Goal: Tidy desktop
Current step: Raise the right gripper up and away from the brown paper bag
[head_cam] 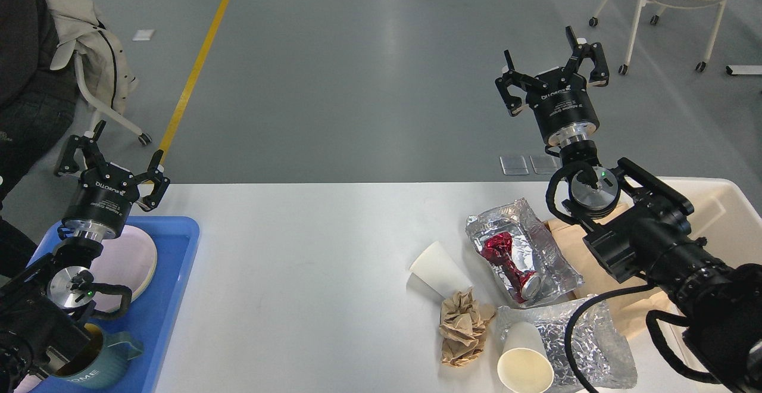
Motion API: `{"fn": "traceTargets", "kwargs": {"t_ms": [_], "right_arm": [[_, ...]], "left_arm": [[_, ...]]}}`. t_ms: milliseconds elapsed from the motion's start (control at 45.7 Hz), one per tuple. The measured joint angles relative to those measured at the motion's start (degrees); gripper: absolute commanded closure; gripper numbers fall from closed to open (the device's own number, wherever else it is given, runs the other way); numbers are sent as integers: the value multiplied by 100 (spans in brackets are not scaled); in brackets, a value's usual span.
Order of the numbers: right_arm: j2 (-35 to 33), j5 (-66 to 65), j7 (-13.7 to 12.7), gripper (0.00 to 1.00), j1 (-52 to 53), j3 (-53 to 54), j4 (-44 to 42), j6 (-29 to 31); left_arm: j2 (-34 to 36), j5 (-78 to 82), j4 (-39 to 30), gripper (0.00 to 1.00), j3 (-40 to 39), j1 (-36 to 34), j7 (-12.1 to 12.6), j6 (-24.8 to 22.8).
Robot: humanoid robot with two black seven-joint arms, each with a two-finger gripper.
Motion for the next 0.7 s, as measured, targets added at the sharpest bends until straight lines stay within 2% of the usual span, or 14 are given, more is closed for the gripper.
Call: {"fn": "traceTargets", "kwargs": {"t_ms": [701], "right_arm": [[-194, -36, -13, 0, -24, -171, -129, -92]], "left_arm": [[-6, 0, 0, 0, -2, 2, 0, -8]]}}
